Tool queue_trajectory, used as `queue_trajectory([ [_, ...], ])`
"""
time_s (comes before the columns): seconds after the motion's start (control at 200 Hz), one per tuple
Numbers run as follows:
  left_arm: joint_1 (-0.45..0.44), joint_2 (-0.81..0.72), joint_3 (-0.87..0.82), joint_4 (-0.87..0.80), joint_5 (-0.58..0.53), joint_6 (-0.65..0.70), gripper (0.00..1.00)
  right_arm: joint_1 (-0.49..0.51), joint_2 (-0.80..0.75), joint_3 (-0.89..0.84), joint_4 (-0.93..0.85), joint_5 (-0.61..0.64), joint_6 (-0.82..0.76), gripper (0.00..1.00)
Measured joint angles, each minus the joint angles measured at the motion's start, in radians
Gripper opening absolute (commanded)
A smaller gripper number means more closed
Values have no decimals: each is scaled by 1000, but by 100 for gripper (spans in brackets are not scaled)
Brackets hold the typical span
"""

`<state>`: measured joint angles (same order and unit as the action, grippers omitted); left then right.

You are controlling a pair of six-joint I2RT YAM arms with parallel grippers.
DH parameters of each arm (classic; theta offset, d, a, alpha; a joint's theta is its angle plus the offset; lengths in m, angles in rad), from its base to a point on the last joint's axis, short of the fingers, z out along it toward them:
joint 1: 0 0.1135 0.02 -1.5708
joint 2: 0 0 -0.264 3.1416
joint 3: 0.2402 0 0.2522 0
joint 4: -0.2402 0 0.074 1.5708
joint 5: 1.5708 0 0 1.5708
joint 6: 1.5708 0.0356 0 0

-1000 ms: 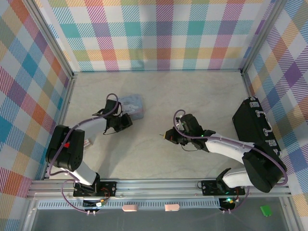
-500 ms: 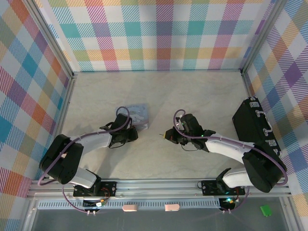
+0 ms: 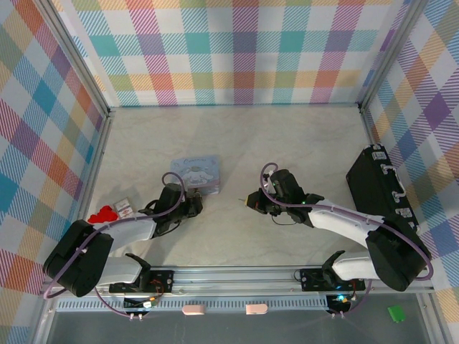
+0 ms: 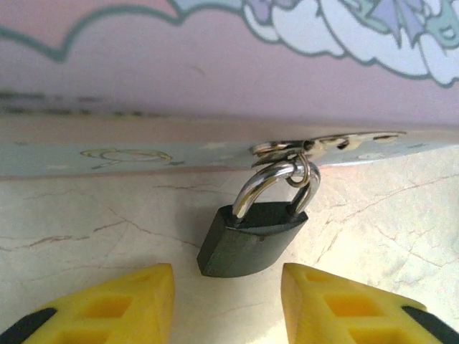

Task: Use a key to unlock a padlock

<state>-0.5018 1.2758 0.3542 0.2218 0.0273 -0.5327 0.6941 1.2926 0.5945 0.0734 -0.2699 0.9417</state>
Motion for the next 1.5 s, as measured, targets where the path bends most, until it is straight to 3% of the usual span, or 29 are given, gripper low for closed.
queue_trajectory([
  [0.375, 0, 101, -56, 273, 16, 25, 46, 0, -5, 1, -14, 0, 0, 0],
  [0.915, 8, 222, -43, 432, 8, 44, 26, 0, -25, 31, -42, -1, -8, 0],
  [1.195, 5, 203, -42, 401, 33, 30, 21, 6, 4, 34, -25, -13, 2, 0],
  [1.5, -23, 75, 53, 85, 70, -54, 16, 43, 82, 23, 68, -27, 74, 0],
])
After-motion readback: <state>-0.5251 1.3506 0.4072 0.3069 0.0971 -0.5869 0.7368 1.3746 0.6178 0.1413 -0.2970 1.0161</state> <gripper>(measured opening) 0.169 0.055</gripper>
